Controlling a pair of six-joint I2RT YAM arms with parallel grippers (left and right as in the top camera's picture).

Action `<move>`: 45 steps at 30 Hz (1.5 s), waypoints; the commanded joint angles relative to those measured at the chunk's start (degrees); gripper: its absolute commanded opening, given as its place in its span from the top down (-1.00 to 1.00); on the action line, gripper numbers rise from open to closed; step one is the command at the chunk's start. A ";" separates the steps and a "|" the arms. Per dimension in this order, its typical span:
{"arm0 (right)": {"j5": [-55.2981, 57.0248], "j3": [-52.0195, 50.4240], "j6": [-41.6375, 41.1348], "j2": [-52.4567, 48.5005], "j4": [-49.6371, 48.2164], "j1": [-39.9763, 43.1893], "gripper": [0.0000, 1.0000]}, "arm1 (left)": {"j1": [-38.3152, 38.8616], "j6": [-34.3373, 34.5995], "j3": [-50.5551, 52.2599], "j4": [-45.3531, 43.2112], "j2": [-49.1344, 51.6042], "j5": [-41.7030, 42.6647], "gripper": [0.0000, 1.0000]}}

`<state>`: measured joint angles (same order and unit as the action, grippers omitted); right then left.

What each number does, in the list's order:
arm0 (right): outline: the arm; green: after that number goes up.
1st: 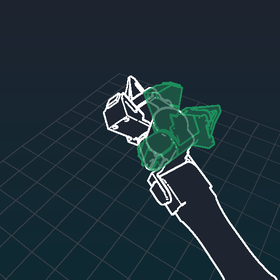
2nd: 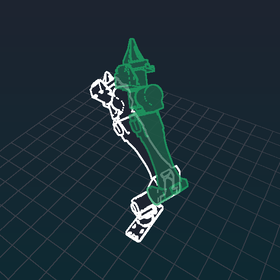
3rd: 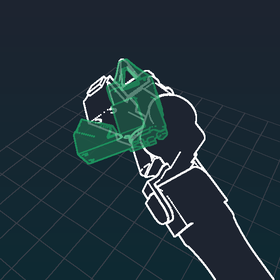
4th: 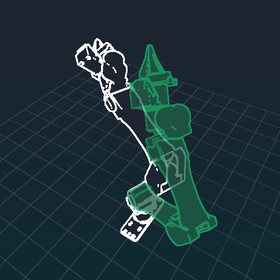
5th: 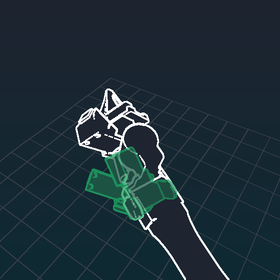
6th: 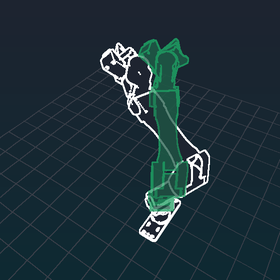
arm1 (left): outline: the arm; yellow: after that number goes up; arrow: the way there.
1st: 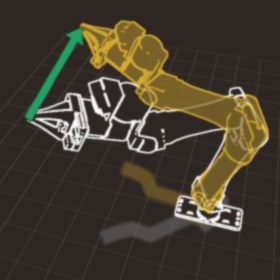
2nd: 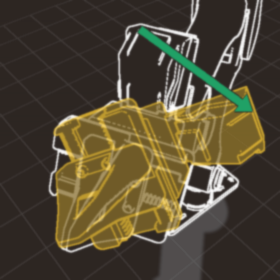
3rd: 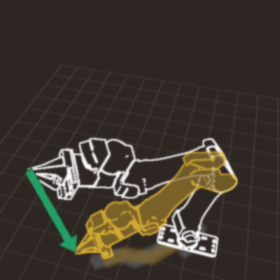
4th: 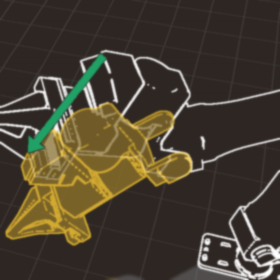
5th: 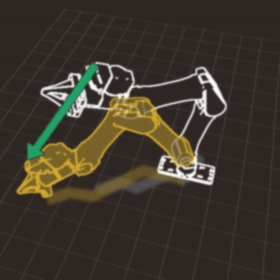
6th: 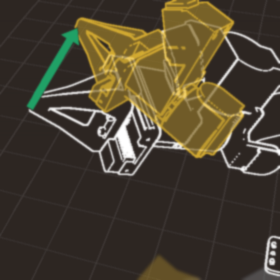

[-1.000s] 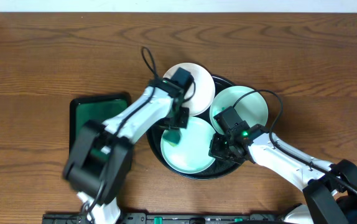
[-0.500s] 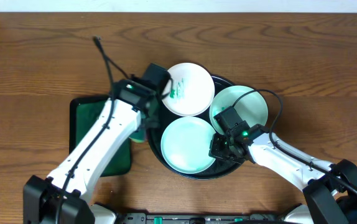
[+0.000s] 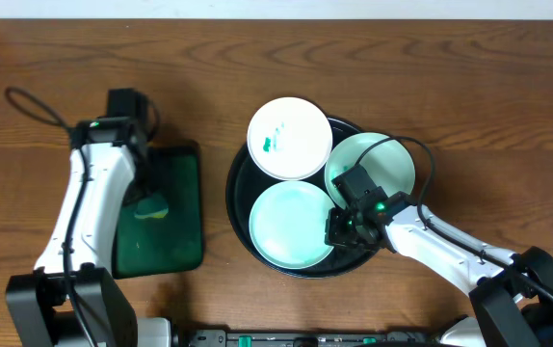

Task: Clean dirty plates on tray and stack at the side
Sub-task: 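Move the sponge back over the green tray with the left gripper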

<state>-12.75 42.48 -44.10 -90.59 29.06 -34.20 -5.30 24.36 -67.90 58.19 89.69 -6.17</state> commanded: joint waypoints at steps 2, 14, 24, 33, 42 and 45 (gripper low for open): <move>1.84 -2.25 4.04 -1.79 0.94 0.09 0.97 | -3.34 -6.60 5.77 -4.02 1.11 7.74 0.86; 0.00 -2.14 6.10 -1.79 0.52 0.07 0.98 | -3.37 -9.75 12.72 -12.48 8.17 13.11 0.14; -1.05 1.33 10.32 -0.50 0.87 0.02 0.97 | -3.37 -9.68 12.72 -12.66 8.70 13.31 -0.22; -0.87 8.28 14.16 3.17 5.01 0.02 0.97 | -3.37 -9.49 12.72 -12.46 8.70 13.60 -0.46; 3.63 12.22 17.88 3.26 9.92 -0.02 0.97 | -3.37 -9.29 12.72 -12.46 8.70 14.19 -0.49; 6.05 15.28 20.61 3.28 12.76 -0.02 0.97 | -3.37 -9.29 12.74 -12.46 8.70 14.75 -0.48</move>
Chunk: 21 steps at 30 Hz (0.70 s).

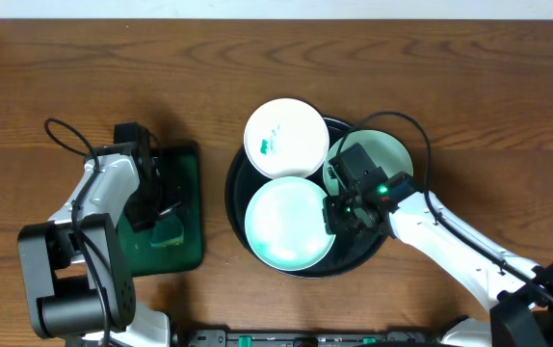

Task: Clean dirty plates on tray and stack at the side
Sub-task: 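Move the sponge back over the green tray with the left gripper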

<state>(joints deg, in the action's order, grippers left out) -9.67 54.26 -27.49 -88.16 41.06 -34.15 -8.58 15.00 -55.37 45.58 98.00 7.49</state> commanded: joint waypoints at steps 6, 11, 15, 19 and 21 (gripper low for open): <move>9.68 10.64 7.02 0.85 5.90 -0.07 0.97 | -0.09 0.07 0.20 0.15 0.39 1.09 -0.49; 14.43 14.53 7.87 0.85 8.28 -0.07 0.98 | -0.09 0.07 0.20 0.39 0.39 1.09 -0.49; 17.66 16.37 9.60 0.85 10.03 -0.02 0.98 | -0.09 0.07 0.20 0.39 0.39 1.09 -0.49; 20.96 17.49 12.57 0.85 11.04 -0.02 0.97 | -0.09 0.07 0.20 0.37 0.39 1.09 -0.49; 21.92 17.86 13.49 0.85 11.50 -0.02 0.98 | -0.09 0.07 0.20 0.37 0.39 1.09 -0.49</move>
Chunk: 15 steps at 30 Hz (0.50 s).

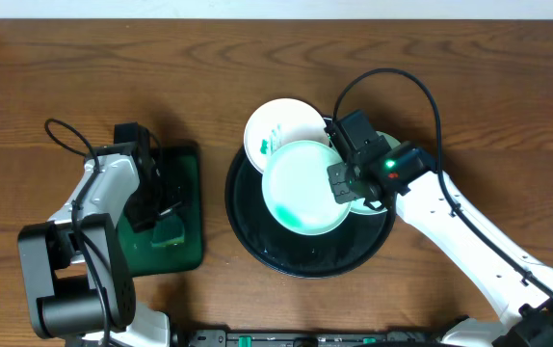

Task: Clean dirty plates on tray and stack at the side
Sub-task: 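Move the sponge back over the green tray with the left gripper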

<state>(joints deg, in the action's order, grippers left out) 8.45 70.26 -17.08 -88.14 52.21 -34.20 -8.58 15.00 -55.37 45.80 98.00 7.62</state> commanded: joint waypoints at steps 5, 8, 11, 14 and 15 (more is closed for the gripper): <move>7.02 2.05 5.49 0.83 0.55 -0.04 0.98 | -0.09 0.07 0.20 0.13 0.39 0.96 -0.49; 8.76 2.08 7.76 0.83 0.66 -0.37 0.98 | -0.09 0.07 0.22 0.13 0.39 0.96 -0.49; 10.40 2.08 10.45 0.83 0.74 -1.92 0.97 | -0.09 0.07 0.20 0.13 0.39 0.96 -0.49; 13.86 2.58 11.63 0.83 1.01 -4.17 0.98 | -0.09 0.07 0.20 0.13 0.39 0.96 -0.50; 14.73 2.84 11.72 0.83 1.29 -4.96 0.98 | -0.09 0.07 0.20 0.13 0.39 0.96 -0.49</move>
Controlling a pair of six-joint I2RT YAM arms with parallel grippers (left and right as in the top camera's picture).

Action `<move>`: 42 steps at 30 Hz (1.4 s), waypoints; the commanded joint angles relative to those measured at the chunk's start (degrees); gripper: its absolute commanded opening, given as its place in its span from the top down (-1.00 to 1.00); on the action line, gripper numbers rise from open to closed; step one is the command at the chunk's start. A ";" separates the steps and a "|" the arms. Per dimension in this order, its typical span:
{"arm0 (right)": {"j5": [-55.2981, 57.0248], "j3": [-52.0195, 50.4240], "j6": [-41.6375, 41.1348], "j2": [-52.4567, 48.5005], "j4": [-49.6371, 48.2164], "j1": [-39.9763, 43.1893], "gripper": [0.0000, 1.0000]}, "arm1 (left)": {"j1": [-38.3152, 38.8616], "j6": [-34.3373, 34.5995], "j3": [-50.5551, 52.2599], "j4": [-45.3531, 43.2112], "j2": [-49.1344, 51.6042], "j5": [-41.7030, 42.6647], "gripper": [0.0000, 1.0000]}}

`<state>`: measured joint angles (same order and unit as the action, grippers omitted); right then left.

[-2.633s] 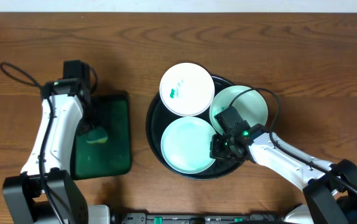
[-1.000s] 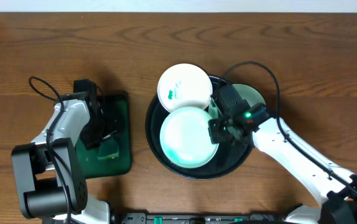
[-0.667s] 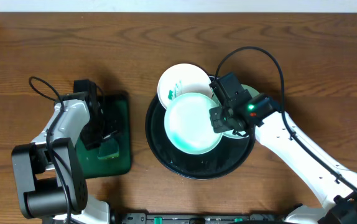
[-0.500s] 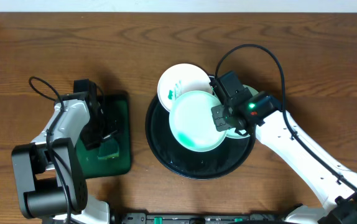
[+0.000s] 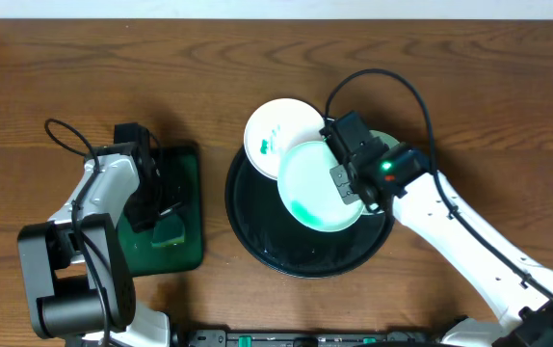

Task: Clean dirty plates on tray and stack at the side
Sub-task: 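Move the sponge back over the green tray with the left gripper, then lift the pale-green plate off the black tray with the right gripper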

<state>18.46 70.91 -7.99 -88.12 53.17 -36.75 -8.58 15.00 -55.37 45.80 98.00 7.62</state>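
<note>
A black round tray point(image 5: 257, 236) sits mid-table. At its back left lies a white plate point(image 5: 275, 130) with green smears. My right gripper point(image 5: 347, 183) is shut on the right rim of a pale green plate point(image 5: 307, 188) and holds it tilted above the tray, green residue on its lower part. Another pale green plate point(image 5: 399, 151) lies at the tray's right, mostly hidden under the right arm. My left gripper point(image 5: 158, 210) is down on the dark green mat point(image 5: 188, 173), its fingers at the green sponge point(image 5: 169, 232).
The green mat lies left of the tray, with a narrow strip of wooden table point(image 5: 214, 202) between them. Black cables loop from both arms. Bare wood extends behind the tray and to its right.
The right gripper has tipped the pale green plate steeper and carried it slightly right over the tray. The left arm and sponge have not moved.
First the right gripper was at the rim of the pale green plate lying flat in the tray's front, while the left gripper hovered over the sponge. Then the left gripper was down at the sponge. The plate was then lifted off the tray, and is now tilted.
</note>
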 commanded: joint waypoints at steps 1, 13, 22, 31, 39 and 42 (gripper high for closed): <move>5.68 2.60 2.75 0.81 0.74 -3.28 0.98 | -0.09 0.07 0.20 0.13 0.39 0.96 -0.49; 27.34 5.20 2.05 0.79 6.10 -12.61 0.98 | -0.09 0.07 0.20 0.13 0.39 0.96 -0.49; 37.57 5.20 2.56 0.79 7.04 -16.79 0.98 | -0.09 0.07 0.20 0.13 0.39 0.96 -0.49; 47.54 5.20 5.09 0.79 7.04 -21.90 0.98 | -0.09 0.07 0.20 0.13 0.39 0.96 -0.50; 53.13 5.22 5.99 0.79 7.04 -25.42 0.98 | -0.09 0.07 0.20 0.11 0.39 0.96 -0.50; 54.29 5.20 6.62 0.79 6.93 -26.51 0.98 | -0.09 0.07 0.20 0.11 0.39 0.96 -0.50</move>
<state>67.77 74.96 -2.28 -88.12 60.23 -61.98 -8.58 15.00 -55.37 45.80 98.00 7.64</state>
